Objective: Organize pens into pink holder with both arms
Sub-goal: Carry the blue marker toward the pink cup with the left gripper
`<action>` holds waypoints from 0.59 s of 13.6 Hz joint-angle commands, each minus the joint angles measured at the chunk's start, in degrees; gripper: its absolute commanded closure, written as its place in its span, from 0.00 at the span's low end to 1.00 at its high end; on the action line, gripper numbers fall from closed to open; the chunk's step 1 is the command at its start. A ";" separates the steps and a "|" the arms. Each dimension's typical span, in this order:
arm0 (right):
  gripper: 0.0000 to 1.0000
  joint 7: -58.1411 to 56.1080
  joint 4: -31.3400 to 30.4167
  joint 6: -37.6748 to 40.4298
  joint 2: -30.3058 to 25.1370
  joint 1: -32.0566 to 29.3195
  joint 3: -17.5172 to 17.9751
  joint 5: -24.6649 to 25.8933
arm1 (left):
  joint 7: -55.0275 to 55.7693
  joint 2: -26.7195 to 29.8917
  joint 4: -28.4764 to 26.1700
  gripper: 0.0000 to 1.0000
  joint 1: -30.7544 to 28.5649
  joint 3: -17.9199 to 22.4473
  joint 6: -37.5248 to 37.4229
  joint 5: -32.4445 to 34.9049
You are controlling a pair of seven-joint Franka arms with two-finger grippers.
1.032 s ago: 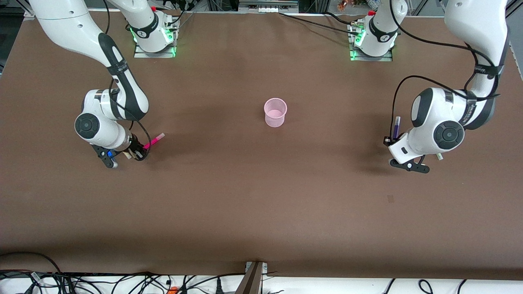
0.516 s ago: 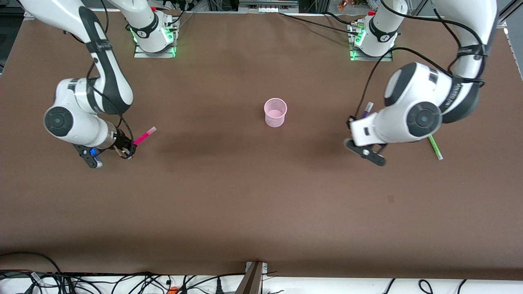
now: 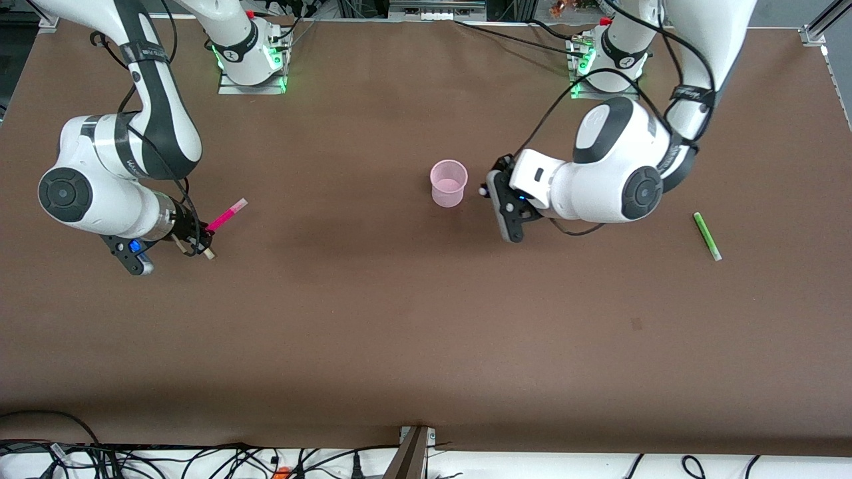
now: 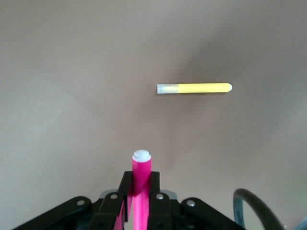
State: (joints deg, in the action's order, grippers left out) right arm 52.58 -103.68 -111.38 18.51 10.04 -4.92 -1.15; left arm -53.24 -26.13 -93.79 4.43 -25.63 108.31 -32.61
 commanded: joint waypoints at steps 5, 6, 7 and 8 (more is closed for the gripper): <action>1.00 -0.20 1.99 2.74 0.57 0.33 0.08 1.24 | -26.09 -1.73 -10.95 1.00 2.60 -6.52 19.88 -16.33; 1.00 -0.20 1.99 2.84 0.57 0.33 0.08 1.24 | -29.95 -1.73 -12.45 1.00 2.34 -7.23 22.35 -16.69; 1.00 -0.20 1.99 2.84 0.57 0.59 0.08 1.24 | -33.21 -1.82 -13.51 1.00 2.42 -7.33 23.51 -16.96; 1.00 -0.20 1.99 2.84 0.57 0.60 0.08 1.24 | -35.33 -1.82 -14.13 1.00 2.42 -7.33 23.70 -17.13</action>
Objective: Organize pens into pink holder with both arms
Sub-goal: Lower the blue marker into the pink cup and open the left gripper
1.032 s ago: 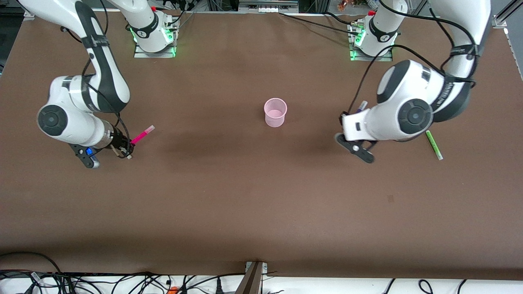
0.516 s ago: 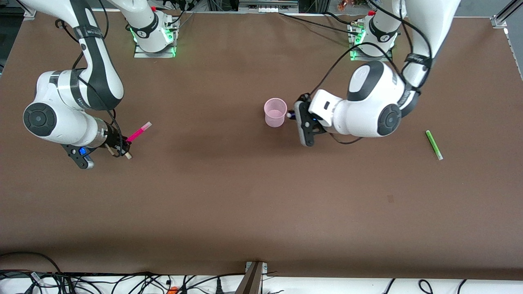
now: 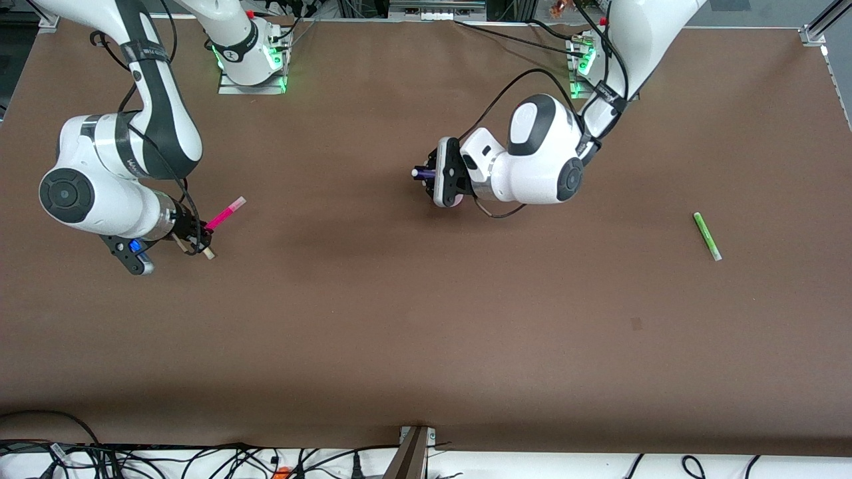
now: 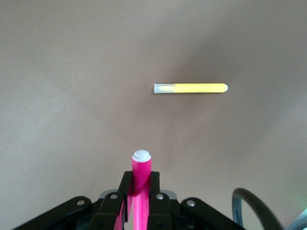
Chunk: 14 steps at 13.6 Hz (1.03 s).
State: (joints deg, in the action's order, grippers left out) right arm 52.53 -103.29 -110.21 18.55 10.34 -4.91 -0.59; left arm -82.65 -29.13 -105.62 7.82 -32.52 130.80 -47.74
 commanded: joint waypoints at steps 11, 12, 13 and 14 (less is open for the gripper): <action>1.00 -0.50 1.51 1.66 0.78 0.38 -0.01 0.86 | -7.26 2.06 -8.28 0.01 0.62 -2.99 8.42 -2.36; 1.00 -0.50 1.51 1.66 0.78 0.30 -0.01 0.86 | -7.61 3.20 -8.46 0.00 0.44 -2.91 8.34 -2.36; 1.00 -0.50 1.51 1.66 0.87 0.38 -0.01 0.86 | -7.52 4.25 -8.81 0.00 0.35 -2.99 8.25 -2.36; 1.00 -0.24 1.60 1.66 0.79 0.39 -0.01 0.86 | -6.74 5.13 -8.56 0.00 -0.17 -2.99 7.55 -2.36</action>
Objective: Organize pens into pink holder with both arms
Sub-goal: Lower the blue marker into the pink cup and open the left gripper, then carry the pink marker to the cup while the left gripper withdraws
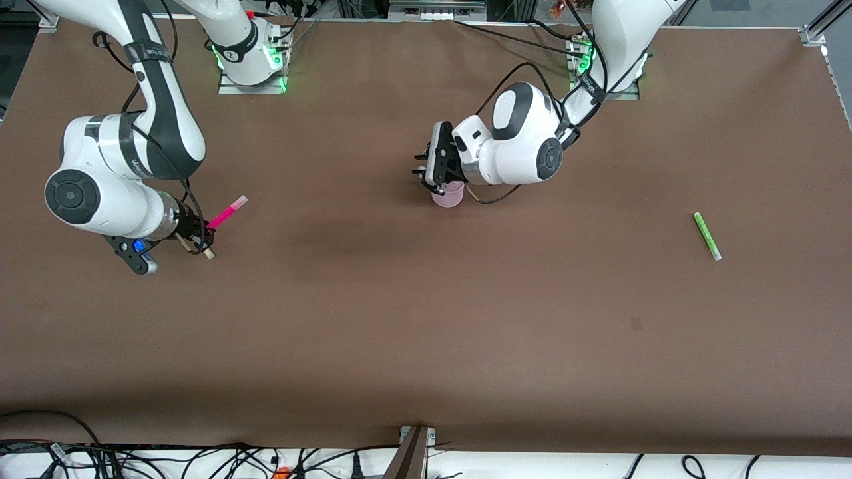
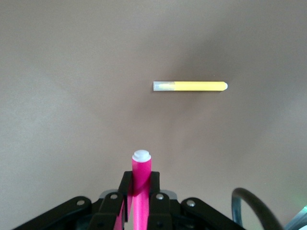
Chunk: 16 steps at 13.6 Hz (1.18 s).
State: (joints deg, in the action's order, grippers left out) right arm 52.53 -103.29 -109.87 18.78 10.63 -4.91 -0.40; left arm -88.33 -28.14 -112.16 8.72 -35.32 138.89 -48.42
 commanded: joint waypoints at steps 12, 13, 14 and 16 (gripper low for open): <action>1.00 34.53 17.41 16.01 1.26 24.24 0.08 5.48 | 53.50 9.86 15.99 0.00 -11.68 0.87 -45.52 32.03; 1.00 37.61 17.94 16.01 1.87 26.53 0.08 7.42 | 54.92 10.12 16.53 0.00 -14.14 0.87 -47.47 35.99; 1.00 40.34 18.29 16.01 2.23 28.38 0.08 8.74 | 57.20 10.38 17.49 0.00 -16.69 0.87 -48.18 38.55; 1.00 45.79 20.56 15.92 4.50 32.77 0.08 11.03 | 58.36 10.56 19.43 0.00 -21.35 0.87 -49.68 46.62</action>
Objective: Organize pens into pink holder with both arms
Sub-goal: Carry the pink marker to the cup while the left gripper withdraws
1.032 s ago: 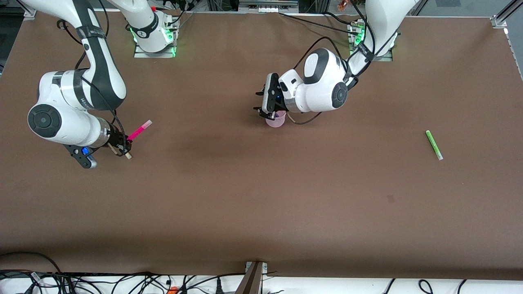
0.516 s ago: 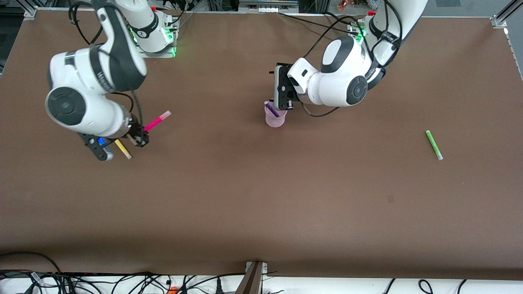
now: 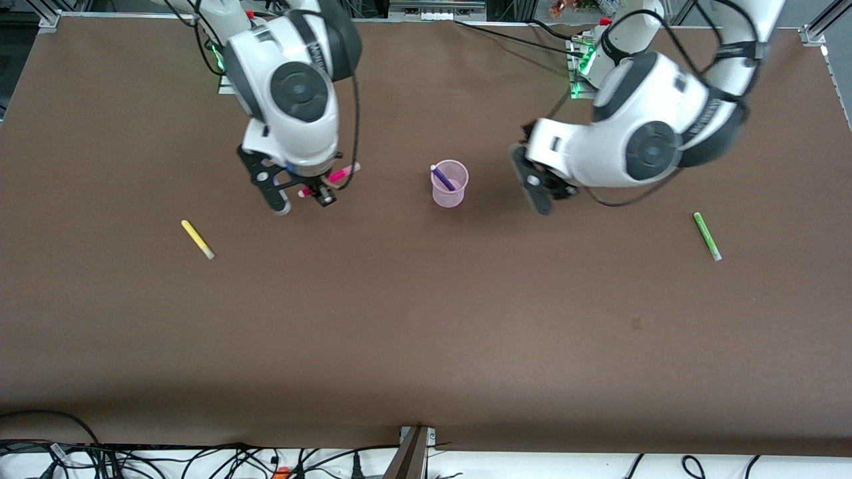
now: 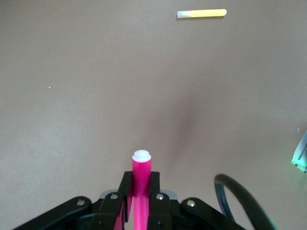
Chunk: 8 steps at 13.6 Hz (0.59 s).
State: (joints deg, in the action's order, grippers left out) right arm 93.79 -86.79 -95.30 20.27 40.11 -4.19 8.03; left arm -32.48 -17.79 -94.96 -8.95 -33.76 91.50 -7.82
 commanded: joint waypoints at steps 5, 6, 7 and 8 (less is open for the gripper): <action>1.00 14.29 12.42 0.99 11.61 12.87 -0.82 8.56 | -0.20 0.12 11.98 0.00 -10.03 -0.78 -1.15 23.81; 1.00 16.40 13.48 0.90 13.37 14.02 -0.82 10.49 | -2.22 0.04 13.90 0.00 -11.34 -0.78 -1.15 23.82; 1.00 17.99 13.93 0.55 14.87 15.34 -0.82 12.25 | -3.63 0.04 14.97 0.00 -11.79 -0.52 -1.32 24.78; 1.00 19.66 14.28 -0.23 16.54 16.31 -0.91 13.84 | -3.47 0.21 15.15 0.00 -12.14 0.36 -1.41 25.48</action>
State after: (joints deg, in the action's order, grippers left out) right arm 110.30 -76.32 -95.64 32.44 54.32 -4.19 18.64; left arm -34.05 -17.60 -81.65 -20.06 -33.63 91.23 15.50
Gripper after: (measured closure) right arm 0.833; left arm 0.000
